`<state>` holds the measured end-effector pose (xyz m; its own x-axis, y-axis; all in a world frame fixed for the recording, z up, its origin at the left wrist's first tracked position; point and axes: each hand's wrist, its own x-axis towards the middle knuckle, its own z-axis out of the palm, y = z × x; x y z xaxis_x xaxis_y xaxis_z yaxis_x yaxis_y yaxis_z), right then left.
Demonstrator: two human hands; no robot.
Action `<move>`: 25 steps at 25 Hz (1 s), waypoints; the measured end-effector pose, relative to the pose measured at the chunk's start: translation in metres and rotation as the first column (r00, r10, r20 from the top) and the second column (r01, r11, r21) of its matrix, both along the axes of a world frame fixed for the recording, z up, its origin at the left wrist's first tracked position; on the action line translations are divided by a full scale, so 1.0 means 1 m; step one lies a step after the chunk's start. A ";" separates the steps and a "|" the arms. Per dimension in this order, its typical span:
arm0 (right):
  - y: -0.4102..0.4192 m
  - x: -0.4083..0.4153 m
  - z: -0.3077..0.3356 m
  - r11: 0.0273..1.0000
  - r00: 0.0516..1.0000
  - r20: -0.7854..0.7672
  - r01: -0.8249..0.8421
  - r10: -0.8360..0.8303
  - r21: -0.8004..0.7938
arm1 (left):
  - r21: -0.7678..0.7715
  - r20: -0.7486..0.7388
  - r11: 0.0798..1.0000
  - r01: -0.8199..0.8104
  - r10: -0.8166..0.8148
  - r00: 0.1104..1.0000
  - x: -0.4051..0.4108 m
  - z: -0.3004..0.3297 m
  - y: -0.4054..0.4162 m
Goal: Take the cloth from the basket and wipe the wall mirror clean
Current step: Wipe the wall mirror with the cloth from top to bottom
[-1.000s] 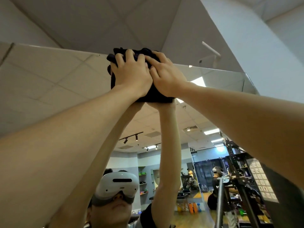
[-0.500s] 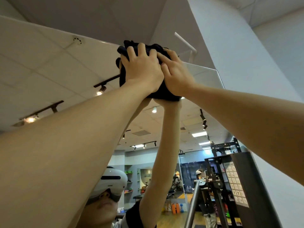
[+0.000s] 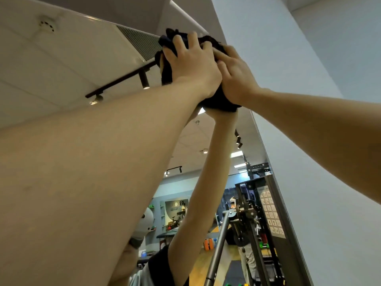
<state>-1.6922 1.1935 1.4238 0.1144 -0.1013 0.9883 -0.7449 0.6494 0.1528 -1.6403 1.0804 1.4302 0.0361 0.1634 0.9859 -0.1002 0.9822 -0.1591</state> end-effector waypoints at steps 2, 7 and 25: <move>0.017 -0.007 -0.004 1.000 1.000 0.002 0.003 -0.003 -0.004 | -0.006 0.016 1.000 -0.007 0.007 1.000 -0.010 -0.003 0.017; 0.041 -0.022 -0.006 1.000 1.000 0.008 -0.010 0.010 0.003 | 0.006 0.013 0.999 -0.031 0.031 0.999 -0.021 -0.005 0.041; 0.039 -0.024 -0.096 0.998 0.998 -0.020 -0.061 0.061 -0.022 | -0.031 -0.012 0.997 -0.077 0.077 0.997 -0.024 -0.096 0.031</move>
